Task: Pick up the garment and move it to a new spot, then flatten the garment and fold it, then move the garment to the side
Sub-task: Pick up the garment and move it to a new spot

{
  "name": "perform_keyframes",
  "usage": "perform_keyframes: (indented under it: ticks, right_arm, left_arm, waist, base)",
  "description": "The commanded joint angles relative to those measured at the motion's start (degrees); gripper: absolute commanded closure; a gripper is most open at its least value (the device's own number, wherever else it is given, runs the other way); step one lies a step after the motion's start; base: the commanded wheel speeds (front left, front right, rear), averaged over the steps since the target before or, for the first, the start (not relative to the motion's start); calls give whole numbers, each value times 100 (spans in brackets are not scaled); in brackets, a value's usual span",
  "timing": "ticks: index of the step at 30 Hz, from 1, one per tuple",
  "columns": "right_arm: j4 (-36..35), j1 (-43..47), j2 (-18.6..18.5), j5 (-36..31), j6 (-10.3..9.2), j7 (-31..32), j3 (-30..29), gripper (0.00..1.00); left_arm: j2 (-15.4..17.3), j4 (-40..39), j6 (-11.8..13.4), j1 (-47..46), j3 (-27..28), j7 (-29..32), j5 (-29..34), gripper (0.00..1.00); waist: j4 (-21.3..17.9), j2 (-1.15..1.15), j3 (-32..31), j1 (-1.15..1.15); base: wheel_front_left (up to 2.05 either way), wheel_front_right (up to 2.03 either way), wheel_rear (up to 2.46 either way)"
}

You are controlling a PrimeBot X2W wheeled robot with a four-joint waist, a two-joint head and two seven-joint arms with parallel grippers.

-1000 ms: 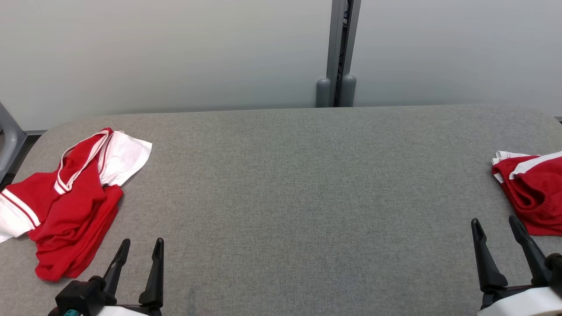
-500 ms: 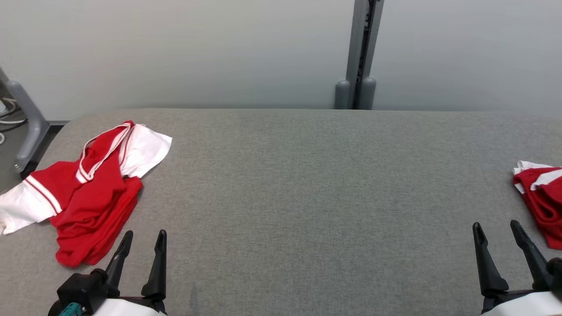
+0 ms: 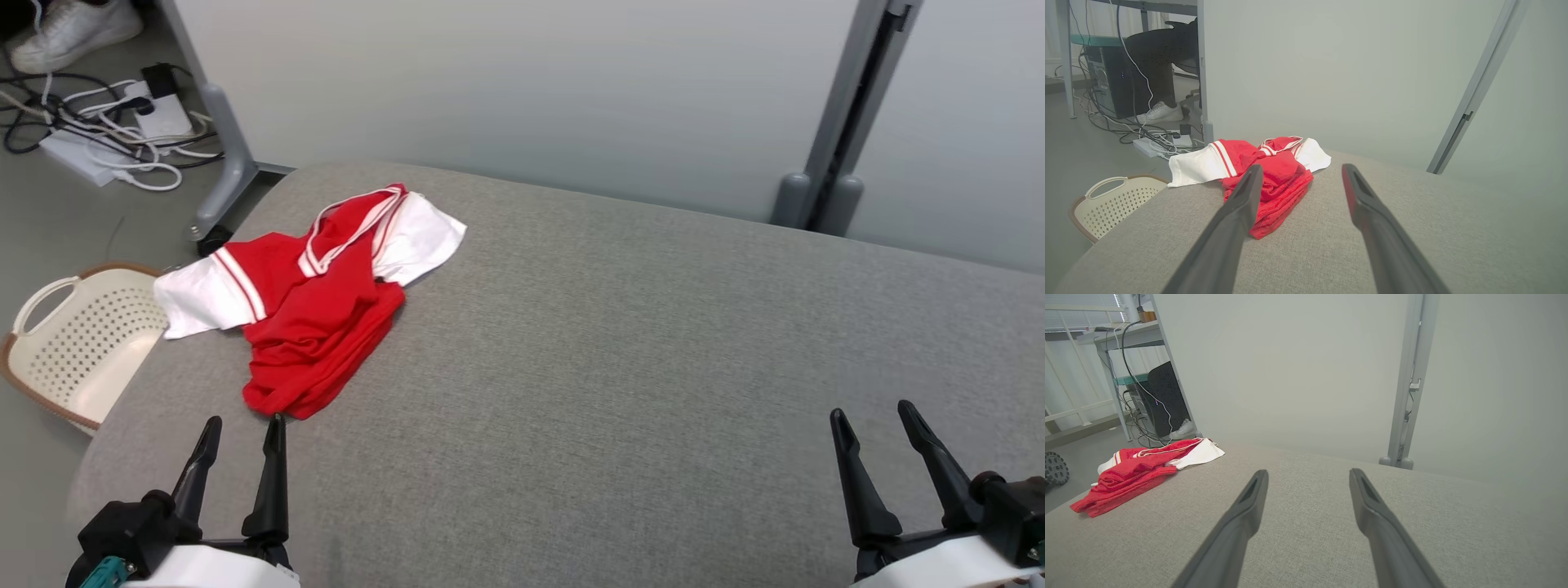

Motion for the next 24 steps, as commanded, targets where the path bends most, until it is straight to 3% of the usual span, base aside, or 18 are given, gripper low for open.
perform_keyframes:
  ticks: [1,10,24]
  right_arm:
    - [-8,-38,-2,30,-1,-42,24,0]
    - [21,-137,-49,-9,-1,-18,136,0]
    - [-15,-138,-113,-49,-1,26,129,0]
  left_arm:
    - [19,-13,18,-10,38,-25,0,0]
    - [-24,-67,-14,72,149,-45,42,0]
    - [-95,-32,-5,-34,222,-55,128,0]
  waist:
    - [260,0,5,0]
    - [501,0,14,0]
    - [411,0,84,0]
  base:
    - [0,0,0]
    - [0,0,0]
    - [0,0,0]
